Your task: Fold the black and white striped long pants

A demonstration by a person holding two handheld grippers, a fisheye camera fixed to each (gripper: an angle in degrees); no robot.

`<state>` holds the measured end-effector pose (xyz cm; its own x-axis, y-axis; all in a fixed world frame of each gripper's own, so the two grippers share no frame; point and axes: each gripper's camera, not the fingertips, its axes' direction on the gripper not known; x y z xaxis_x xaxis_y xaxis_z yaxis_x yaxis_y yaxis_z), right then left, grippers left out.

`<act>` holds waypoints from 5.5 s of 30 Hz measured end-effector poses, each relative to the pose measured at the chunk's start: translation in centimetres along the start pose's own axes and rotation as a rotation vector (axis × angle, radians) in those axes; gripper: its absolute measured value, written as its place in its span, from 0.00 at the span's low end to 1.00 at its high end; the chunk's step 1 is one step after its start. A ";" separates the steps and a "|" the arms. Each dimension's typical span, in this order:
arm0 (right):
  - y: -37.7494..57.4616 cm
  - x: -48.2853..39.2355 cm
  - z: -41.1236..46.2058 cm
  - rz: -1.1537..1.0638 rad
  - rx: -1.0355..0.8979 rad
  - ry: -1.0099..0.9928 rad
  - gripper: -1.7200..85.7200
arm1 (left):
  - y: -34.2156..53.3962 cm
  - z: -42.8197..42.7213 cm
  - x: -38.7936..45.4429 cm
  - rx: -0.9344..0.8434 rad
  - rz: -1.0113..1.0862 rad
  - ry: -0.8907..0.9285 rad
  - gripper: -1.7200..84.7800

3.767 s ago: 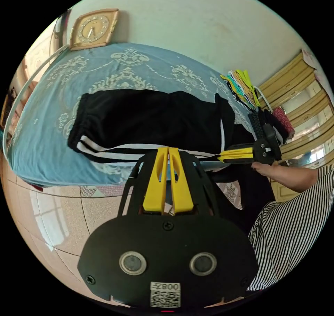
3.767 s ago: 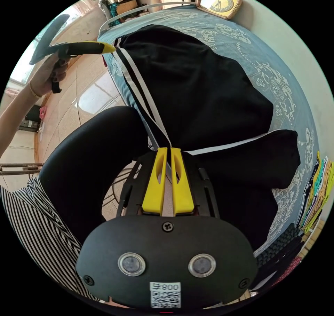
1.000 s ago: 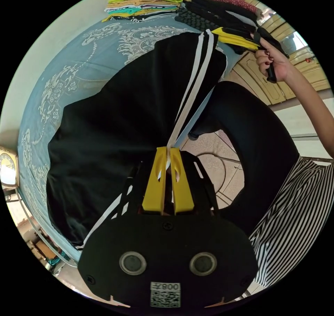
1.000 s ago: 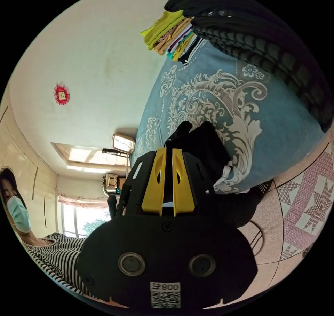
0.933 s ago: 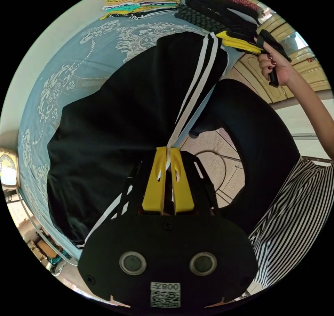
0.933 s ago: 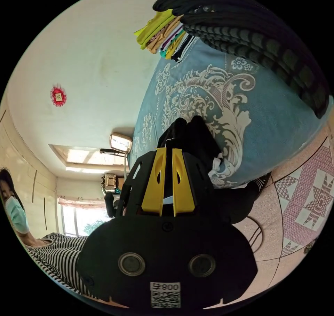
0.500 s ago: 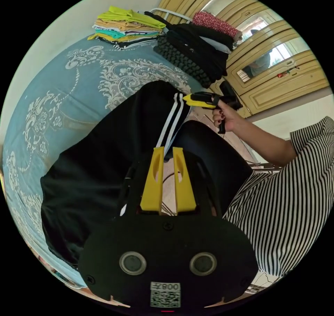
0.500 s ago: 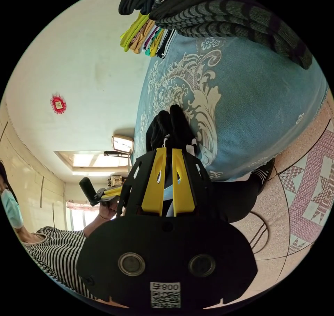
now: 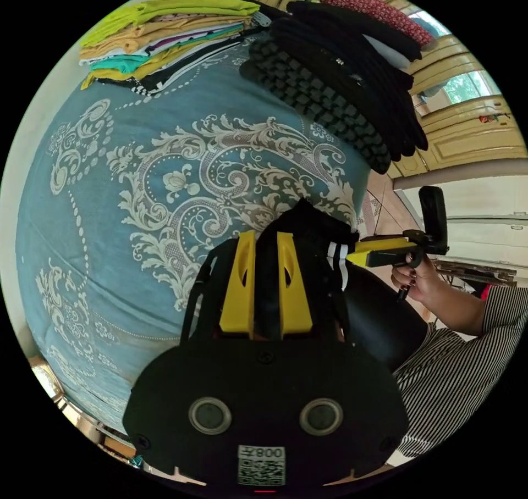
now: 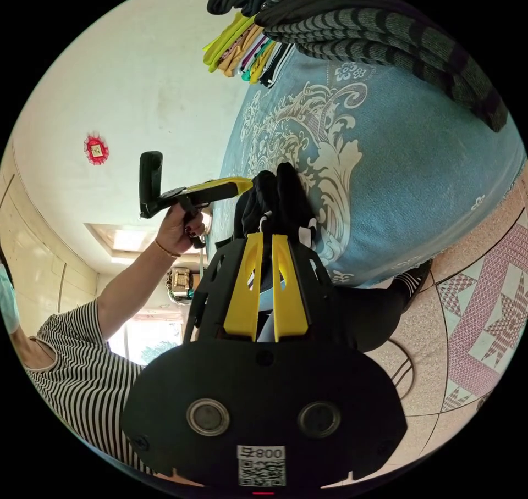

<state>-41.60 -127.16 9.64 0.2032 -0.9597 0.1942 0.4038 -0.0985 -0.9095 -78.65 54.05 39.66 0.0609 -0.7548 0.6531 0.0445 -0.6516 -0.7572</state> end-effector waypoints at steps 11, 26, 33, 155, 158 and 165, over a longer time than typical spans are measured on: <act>2.2 0.2 -1.8 -0.019 -0.019 -0.015 0.05 | -2.8 -5.4 0.8 -0.026 0.068 -0.037 0.03; 5.6 -3.0 -5.3 -0.103 0.021 0.123 0.05 | -5.1 -6.1 2.3 -0.024 0.078 -0.040 0.02; 5.5 -3.3 -5.1 -0.082 0.011 0.149 0.05 | -5.4 -3.9 1.7 -0.052 0.050 -0.042 0.02; -17.2 -74.3 85.7 -1.003 -0.834 0.020 0.10 | 51.0 80.2 -31.1 0.511 -0.609 -0.115 0.04; -16.4 -74.6 87.9 -0.982 -0.887 0.025 0.07 | 50.7 80.8 -31.5 0.514 -0.607 -0.115 0.05; -14.8 -76.9 88.8 -1.040 -0.812 0.057 0.03 | 49.7 81.0 -32.7 0.529 -0.542 -0.077 0.09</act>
<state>16.00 -28.49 40.79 0.0797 -0.3486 0.9339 -0.3024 -0.9012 -0.3106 2.33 52.43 -19.84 -0.0369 -0.3189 0.9471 0.5587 -0.7924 -0.2450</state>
